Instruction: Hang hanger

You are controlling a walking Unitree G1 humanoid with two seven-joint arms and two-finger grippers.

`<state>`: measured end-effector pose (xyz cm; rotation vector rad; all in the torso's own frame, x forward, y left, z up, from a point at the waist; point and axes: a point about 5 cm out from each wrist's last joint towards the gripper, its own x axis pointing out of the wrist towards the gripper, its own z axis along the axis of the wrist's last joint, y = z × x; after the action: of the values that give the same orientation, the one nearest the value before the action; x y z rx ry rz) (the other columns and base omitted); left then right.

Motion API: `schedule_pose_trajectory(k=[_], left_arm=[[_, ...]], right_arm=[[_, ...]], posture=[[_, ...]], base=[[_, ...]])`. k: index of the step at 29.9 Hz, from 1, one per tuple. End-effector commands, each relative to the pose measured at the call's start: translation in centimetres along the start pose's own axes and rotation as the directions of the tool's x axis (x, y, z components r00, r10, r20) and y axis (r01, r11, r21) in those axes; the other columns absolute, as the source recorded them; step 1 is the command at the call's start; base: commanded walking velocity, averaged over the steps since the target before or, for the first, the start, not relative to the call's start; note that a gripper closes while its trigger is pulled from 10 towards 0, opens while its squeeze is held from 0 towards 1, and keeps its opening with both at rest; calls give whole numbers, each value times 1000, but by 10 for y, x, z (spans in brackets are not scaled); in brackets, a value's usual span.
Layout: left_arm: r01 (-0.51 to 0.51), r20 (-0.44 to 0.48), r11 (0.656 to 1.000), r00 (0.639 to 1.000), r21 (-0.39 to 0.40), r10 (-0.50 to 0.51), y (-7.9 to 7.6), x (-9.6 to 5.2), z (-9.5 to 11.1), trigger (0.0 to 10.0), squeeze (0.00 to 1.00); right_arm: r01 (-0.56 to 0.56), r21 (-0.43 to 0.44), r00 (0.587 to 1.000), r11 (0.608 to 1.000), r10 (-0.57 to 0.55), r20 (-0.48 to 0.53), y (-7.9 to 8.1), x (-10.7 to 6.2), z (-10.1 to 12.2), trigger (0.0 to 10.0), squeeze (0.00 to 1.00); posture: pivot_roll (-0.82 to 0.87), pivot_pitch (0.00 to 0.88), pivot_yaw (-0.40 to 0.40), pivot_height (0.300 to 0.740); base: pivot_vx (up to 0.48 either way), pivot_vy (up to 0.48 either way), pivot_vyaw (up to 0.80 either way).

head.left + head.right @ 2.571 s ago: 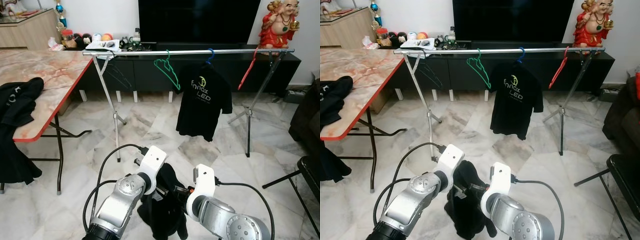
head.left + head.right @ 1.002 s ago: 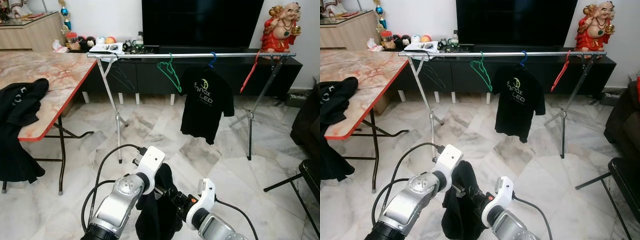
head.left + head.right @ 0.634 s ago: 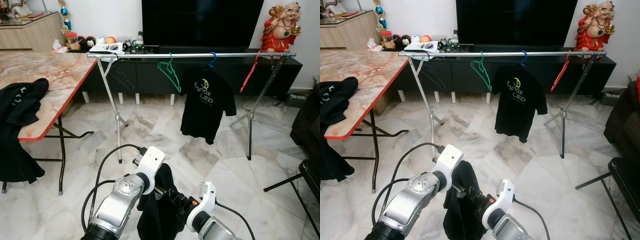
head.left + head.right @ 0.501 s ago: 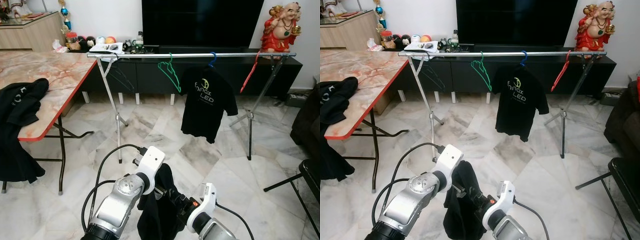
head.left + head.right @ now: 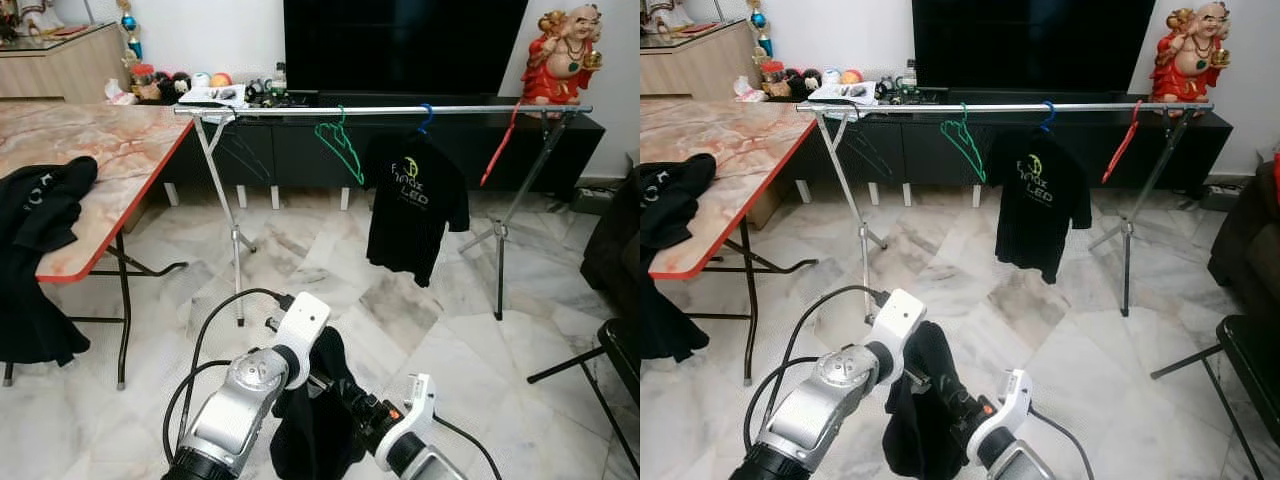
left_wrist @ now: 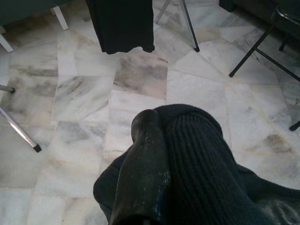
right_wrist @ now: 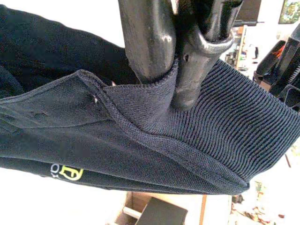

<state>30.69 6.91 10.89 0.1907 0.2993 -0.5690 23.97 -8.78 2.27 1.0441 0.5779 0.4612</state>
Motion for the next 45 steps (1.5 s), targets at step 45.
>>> schedule_pose_trajectory(k=[45], left_arm=[[87,69,994,993,66,-91,16,-9,7,10000,0]], right_arm=[[206,-500,971,842,-114,209,145,37,68,10000,0]], posture=[[116,76,61,740]], base=[[0,0,0]])
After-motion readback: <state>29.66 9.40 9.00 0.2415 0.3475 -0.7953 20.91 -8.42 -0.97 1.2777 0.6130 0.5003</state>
